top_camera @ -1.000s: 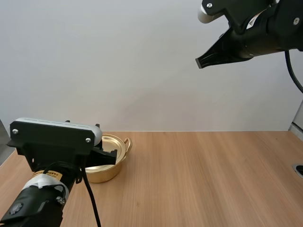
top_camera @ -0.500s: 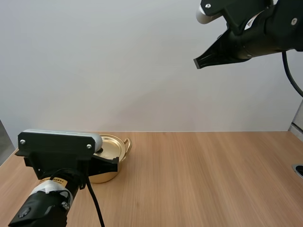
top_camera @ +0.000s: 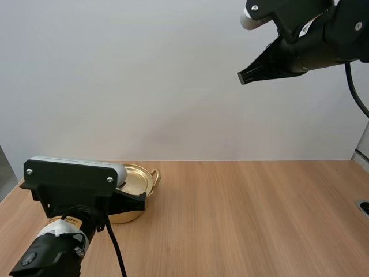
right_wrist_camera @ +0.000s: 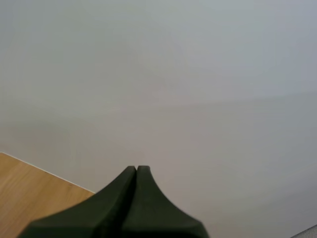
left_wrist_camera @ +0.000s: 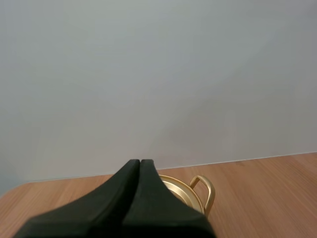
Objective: Open the pot, put the car inside, and close it
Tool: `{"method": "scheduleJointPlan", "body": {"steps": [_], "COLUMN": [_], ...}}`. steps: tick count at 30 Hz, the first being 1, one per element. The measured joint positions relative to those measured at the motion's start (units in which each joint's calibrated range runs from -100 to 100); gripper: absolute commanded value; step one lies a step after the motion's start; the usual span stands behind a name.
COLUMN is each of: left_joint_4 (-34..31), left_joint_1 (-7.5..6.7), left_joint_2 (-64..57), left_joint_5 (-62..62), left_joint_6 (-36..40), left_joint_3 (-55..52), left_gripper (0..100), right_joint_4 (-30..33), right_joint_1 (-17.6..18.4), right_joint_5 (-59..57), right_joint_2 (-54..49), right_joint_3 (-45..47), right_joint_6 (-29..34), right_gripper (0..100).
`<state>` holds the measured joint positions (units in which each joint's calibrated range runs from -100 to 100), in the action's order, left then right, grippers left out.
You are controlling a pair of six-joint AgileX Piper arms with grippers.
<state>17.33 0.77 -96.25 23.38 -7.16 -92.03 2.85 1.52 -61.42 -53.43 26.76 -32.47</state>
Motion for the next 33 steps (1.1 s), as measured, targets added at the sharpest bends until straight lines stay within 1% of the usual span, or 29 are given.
{"method": "scheduleJointPlan", "body": {"steps": [5,9,15,17,19,22,25,27,33], "left_joint_4": [0.0,0.0,-0.7,-2.3,-5.3,-7.1,-11.7,-15.9,-16.6], "left_joint_1": [0.08,0.08,0.08,0.08,0.08,0.08,0.08,0.08,0.08], "left_joint_2": [0.0,0.0,-2.2,-3.3,-3.7,-3.7,-3.7,-3.7,-3.7], "left_joint_5": [0.0,0.0,0.1,1.1,4.3,5.5,8.7,9.1,8.7], "left_joint_6": [0.0,0.0,0.0,0.0,0.0,0.0,0.0,0.0,0.0], "left_joint_3": [-0.7,-3.4,-8.0,-8.0,-8.0,-8.0,-8.0,-8.0,-8.0], "left_gripper": [0,0,0,0,0,0,0,0,0], "right_joint_4": [0.0,-0.2,-3.3,-5.2,-6.6,-7.1,-7.1,-7.3,-7.3], "right_joint_1": [-0.6,-0.6,-0.6,-0.6,-0.6,-0.6,-0.6,-0.6,-0.6], "right_joint_5": [0.2,0.0,-0.8,-1.2,-1.3,-1.3,-1.3,-0.8,0.8], "right_joint_2": [0.0,0.0,0.0,0.0,0.0,0.0,0.0,0.0,0.0], "right_joint_3": [0.0,0.0,0.0,0.0,0.0,0.3,1.1,2.0,2.8], "right_joint_6": [0.0,0.0,0.0,0.0,0.0,0.0,0.0,0.0,0.0], "right_gripper": [0,0,0,0,0,0,0,0,0]}}
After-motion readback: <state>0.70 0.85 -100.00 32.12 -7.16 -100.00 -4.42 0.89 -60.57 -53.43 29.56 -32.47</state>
